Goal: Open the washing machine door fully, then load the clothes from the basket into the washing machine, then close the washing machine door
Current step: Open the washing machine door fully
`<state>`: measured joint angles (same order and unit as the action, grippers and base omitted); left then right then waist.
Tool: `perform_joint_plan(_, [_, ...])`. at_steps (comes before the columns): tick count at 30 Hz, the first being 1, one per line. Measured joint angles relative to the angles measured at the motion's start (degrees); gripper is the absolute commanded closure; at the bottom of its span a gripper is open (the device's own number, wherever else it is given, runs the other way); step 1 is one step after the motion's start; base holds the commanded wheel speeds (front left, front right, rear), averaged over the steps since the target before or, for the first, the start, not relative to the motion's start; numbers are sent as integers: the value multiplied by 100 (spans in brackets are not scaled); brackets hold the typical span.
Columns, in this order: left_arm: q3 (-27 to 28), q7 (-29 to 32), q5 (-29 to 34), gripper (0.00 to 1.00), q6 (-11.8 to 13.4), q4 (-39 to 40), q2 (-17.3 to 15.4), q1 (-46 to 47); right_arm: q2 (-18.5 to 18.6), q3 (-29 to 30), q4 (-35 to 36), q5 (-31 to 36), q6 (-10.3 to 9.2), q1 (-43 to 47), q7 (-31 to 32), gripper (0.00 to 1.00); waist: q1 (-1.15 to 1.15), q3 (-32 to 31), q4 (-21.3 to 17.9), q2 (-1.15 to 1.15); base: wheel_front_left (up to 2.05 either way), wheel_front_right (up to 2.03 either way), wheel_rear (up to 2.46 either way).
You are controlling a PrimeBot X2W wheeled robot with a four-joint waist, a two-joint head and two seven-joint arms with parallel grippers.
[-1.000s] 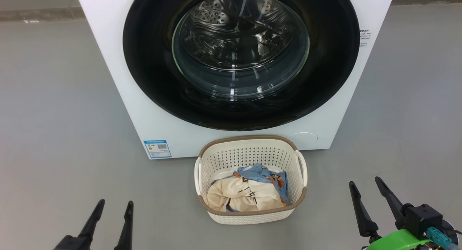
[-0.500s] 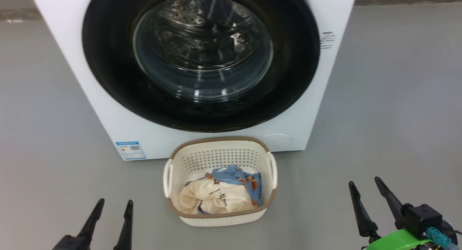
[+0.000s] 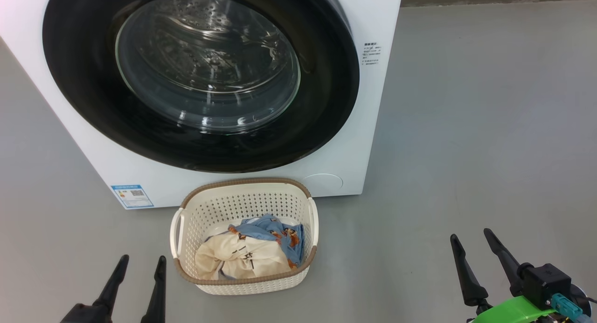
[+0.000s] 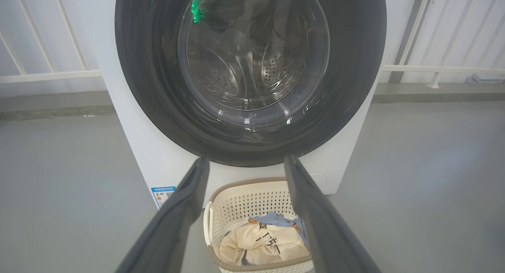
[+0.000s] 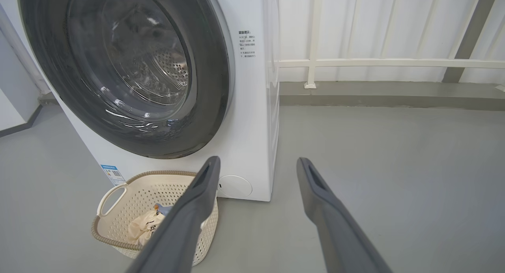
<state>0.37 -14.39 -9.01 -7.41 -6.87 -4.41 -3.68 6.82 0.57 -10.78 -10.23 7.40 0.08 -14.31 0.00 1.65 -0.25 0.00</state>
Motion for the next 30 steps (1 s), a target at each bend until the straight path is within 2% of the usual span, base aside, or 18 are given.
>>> perform_joint_plan(24, [4, 0, -42, 0, 1, -15, 3, 0, -14, -23, 46, 0, 0, -1, 0, 0, 0, -32, 23, 0, 0, 0, -1])
perform_joint_plan(25, [4, 0, -42, 0, 1, -18, 3, 0, -14, -13, 48, 0, 0, -1, 0, 16, 0, -34, 25, 0, 0, 0, 0])
perform_joint_plan(26, [4, 0, -43, 0, 0, -19, 3, 0, -14, -1, 48, 0, 0, -1, 0, 52, 0, -35, 29, 0, 0, 0, 0])
perform_joint_plan(27, [4, 0, -43, 0, 0, -19, 4, 0, -14, 8, 48, 0, 0, -1, 0, 73, 0, -36, 33, 0, 0, 0, 0])
perform_joint_plan(28, [4, 0, -46, 0, 0, -19, 4, 0, -14, 15, 48, 2, 0, -1, 0, 100, 0, -37, 36, 0, 0, 0, 0])
perform_joint_plan(30, [3, 0, -51, 0, 1, -19, 7, 0, -15, 23, 54, 8, 0, -1, 0, 100, 0, -39, 43, 0, 0, 0, 0])
